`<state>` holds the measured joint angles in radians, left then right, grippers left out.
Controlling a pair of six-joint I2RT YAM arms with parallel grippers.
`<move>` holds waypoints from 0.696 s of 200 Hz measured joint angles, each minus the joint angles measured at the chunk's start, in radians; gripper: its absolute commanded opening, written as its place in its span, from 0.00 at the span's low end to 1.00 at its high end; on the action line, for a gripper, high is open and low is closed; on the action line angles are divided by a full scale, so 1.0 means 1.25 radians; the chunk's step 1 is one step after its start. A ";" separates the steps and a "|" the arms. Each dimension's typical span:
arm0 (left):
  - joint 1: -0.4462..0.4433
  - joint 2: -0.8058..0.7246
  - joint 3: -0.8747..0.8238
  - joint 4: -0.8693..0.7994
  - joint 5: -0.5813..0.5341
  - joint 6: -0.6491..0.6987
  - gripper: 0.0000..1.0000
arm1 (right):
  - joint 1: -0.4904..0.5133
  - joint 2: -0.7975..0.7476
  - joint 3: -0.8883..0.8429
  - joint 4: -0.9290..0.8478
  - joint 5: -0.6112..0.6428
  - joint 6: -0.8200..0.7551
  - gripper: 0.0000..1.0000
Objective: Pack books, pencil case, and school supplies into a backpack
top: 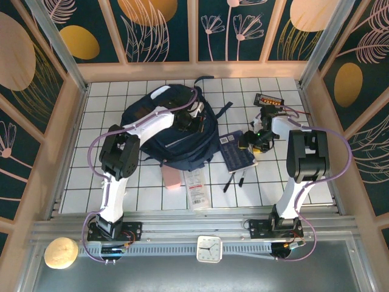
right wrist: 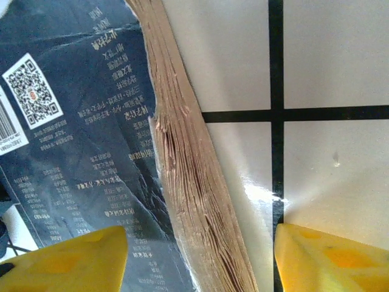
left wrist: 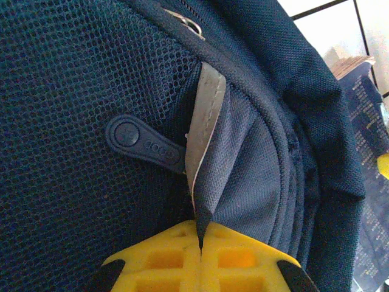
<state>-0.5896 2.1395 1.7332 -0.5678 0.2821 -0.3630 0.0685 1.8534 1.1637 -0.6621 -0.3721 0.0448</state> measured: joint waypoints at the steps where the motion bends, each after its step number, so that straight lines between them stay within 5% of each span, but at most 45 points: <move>1: 0.000 0.000 0.000 0.000 0.001 0.000 0.00 | 0.000 0.000 0.000 0.000 0.000 -0.001 0.53; 14: -0.001 0.006 0.000 0.005 0.005 -0.002 0.00 | -0.003 0.000 -0.005 0.006 -0.011 0.005 0.24; 29: -0.002 0.007 0.000 0.007 0.007 -0.002 0.00 | 0.000 0.001 -0.016 0.011 -0.031 0.015 0.11; 62: -0.002 0.007 0.000 0.008 0.008 -0.001 0.00 | 0.009 -0.014 -0.026 0.034 -0.061 0.045 0.10; 75: -0.002 0.007 0.000 0.009 0.008 -0.001 0.00 | 0.019 -0.029 -0.039 0.049 -0.068 0.060 0.00; 139: -0.001 0.000 -0.004 0.000 -0.004 0.009 0.00 | 0.043 -0.140 -0.114 0.127 -0.102 0.164 0.00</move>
<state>-0.5903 2.1399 1.7279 -0.5674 0.2768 -0.3511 0.1223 1.6783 1.0210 -0.5037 -0.4995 0.2504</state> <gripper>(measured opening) 0.059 0.079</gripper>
